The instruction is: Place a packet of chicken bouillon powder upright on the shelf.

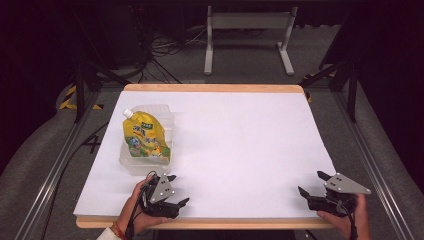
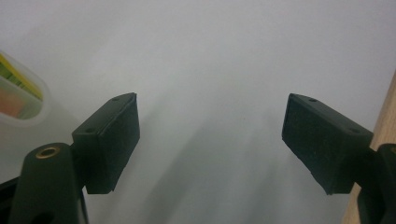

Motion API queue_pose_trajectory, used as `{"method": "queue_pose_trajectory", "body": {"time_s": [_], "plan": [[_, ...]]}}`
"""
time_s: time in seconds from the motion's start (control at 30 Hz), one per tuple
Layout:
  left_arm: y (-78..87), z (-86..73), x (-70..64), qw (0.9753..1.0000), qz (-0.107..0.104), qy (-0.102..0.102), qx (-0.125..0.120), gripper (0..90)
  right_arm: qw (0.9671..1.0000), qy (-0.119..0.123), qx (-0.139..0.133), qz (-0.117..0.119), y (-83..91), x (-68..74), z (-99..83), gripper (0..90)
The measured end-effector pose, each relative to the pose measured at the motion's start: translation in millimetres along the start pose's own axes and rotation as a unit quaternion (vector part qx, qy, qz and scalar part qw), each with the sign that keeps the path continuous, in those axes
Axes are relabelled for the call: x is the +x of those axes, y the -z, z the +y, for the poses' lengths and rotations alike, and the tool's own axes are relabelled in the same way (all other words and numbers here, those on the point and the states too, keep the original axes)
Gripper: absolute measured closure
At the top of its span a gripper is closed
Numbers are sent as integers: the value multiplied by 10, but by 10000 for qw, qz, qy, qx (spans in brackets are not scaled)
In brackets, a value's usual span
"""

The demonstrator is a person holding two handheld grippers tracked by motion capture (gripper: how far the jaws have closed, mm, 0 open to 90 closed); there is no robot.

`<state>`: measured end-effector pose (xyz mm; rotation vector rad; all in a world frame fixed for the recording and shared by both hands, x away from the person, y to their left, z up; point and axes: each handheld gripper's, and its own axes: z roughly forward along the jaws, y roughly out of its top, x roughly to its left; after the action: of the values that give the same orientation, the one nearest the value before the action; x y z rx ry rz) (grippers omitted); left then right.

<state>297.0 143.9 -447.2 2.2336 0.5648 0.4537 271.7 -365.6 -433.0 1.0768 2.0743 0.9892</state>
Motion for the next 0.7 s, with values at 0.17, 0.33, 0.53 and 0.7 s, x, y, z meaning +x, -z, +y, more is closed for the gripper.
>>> {"method": "queue_pose_trajectory", "body": {"time_s": [0.17, 0.33, 0.53, 0.7], "plan": [[46, -32, 33, 9999, 57, 69, -45, 196, 9990, -415, -142, -55, 71, -77, -116, 158], [56, -22, 36, 9999, 64, 98, -99, 196, 9981, -558, -237, -80, 112, -105, -151, 153], [31, -15, 15, 9999, -22, 84, -67, 196, 9978, -560, -301, -164, 126, -124, -159, 150], [52, -43, 4, 9999, -31, 88, -108, 196, 9985, -417, -272, -215, 108, -75, -125, 150]]}}
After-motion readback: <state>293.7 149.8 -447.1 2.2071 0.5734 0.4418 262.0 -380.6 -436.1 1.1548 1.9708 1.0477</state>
